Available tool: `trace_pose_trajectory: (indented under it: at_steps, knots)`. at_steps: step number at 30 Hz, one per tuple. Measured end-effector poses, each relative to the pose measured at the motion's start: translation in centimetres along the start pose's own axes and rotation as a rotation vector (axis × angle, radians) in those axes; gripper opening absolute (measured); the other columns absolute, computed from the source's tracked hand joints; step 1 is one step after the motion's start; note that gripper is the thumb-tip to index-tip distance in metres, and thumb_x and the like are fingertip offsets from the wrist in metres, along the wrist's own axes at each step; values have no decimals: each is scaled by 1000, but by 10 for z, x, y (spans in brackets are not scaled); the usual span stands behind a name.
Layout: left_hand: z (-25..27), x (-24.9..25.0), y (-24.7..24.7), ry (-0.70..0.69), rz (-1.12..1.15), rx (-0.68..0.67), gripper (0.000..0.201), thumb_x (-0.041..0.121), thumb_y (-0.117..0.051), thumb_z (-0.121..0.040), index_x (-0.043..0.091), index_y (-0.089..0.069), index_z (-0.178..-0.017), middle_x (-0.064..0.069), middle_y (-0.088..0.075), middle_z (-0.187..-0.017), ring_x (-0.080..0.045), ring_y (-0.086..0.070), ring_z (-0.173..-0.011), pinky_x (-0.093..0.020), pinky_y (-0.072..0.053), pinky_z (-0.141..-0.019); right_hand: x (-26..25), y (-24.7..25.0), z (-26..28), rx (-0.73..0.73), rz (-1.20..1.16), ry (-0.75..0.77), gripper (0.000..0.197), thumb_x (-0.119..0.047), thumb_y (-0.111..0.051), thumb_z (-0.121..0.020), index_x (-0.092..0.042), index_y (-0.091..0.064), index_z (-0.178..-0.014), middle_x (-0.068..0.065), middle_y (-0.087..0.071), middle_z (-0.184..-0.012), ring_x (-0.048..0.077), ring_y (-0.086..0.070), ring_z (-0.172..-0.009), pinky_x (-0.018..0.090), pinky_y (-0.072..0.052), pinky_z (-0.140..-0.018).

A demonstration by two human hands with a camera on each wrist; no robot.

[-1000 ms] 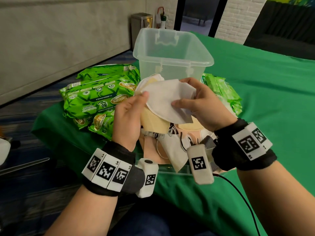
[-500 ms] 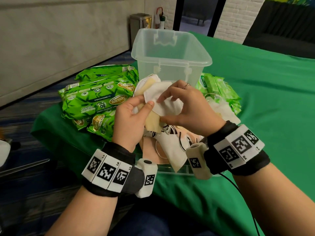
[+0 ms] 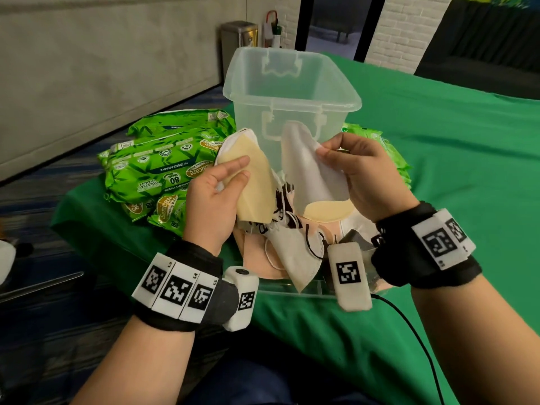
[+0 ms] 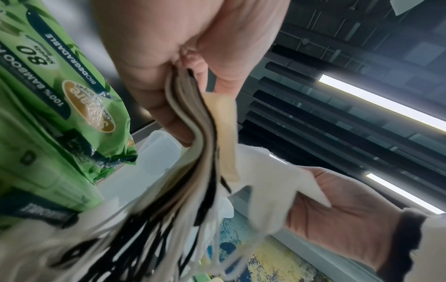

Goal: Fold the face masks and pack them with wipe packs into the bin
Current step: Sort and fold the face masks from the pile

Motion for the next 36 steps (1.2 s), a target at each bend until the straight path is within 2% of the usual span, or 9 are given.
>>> trace_pose_trajectory:
  at_steps: [4, 7, 10, 15, 21, 25, 29, 32, 36]
  knots:
    - [-2, -2, 6, 35, 31, 52, 17, 9, -55, -91, 18, -66, -100, 5, -66, -101, 5, -59, -93, -13, -45, -89, 2, -15, 8, -170, -137, -107, 16, 0, -60, -77, -10, -56, -65, 0, -60, -56, 10, -54, -46, 15, -42, -44]
    - [0, 4, 4, 38, 78, 32, 29, 35, -48, -88, 17, -69, -97, 11, -67, -98, 14, -59, -84, -2, -41, -72, 2, -34, 19, -369, -63, -147, 12, -6, -61, -71, -12, -63, -61, 1, -60, -56, 9, -53, -43, 14, -42, -43]
    - [5, 11, -6, 10, 91, -59, 48, 52, -48, -79, 14, -69, -100, 9, -67, -102, 13, -59, -92, -3, -41, -80, 2, -36, 17, -350, 152, -107, 16, 0, -65, -79, -9, -62, -66, -3, -60, -53, 6, -51, -42, 13, -41, -43]
    - [6, 5, -12, 10, -38, -89, 35, 12, -82, -66, 32, -68, -91, 13, -67, -102, -5, -61, -104, -31, -46, -99, -1, -27, 11, -215, 138, -44, 17, 3, -59, -83, -13, -60, -78, 0, -60, -54, 9, -50, -43, 15, -40, -44]
    - [7, 7, -13, -23, -64, -106, 38, 2, -76, -70, 29, -66, -95, 17, -65, -98, 13, -59, -92, -14, -43, -94, -7, -53, 27, -511, 236, -21, 42, 23, -35, -84, 1, -56, -113, -11, -63, -50, -5, -55, -48, 3, -42, -51]
    - [7, 10, -13, -21, -7, -100, 26, 1, -65, -82, 20, -66, -99, 14, -65, -97, 13, -59, -90, -11, -45, -89, -13, -52, 26, -487, 355, 44, 50, 26, -45, -79, -15, -69, -94, -3, -72, -79, 8, -64, -73, 16, -52, -75]
    - [5, 7, -9, 0, 29, -81, 26, -1, -52, -90, 18, -64, -102, 12, -65, -100, 9, -60, -92, -15, -46, -92, -15, -49, 24, -478, 311, 79, 53, 28, -46, -77, -14, -66, -103, 0, -73, -92, 26, -67, -93, 33, -54, -86]
    - [4, 6, -5, -4, 11, -65, 34, -6, -53, -87, 21, -62, -106, 15, -62, -102, 14, -57, -92, -19, -44, -98, -19, -43, 22, -445, 271, 99, 40, 16, -58, -78, -7, -62, -111, -12, -73, -80, 7, -68, -84, 18, -53, -78]
    - [4, 5, -2, -26, -8, -47, 48, -4, -63, -82, 37, -60, -105, 12, -60, -117, -3, -55, -114, -36, -42, -105, -28, -38, 16, -318, 258, 195, 25, -20, -70, -72, -4, -70, -92, 4, -64, -91, 8, -59, -88, 20, -52, -77]
Point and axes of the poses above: each hand's wrist, its own z-axis away from the middle knuckle, its own y-axis out of the back of the hand, x = y × z, the point moved 10 cm from there along -z, towards the middle knuckle
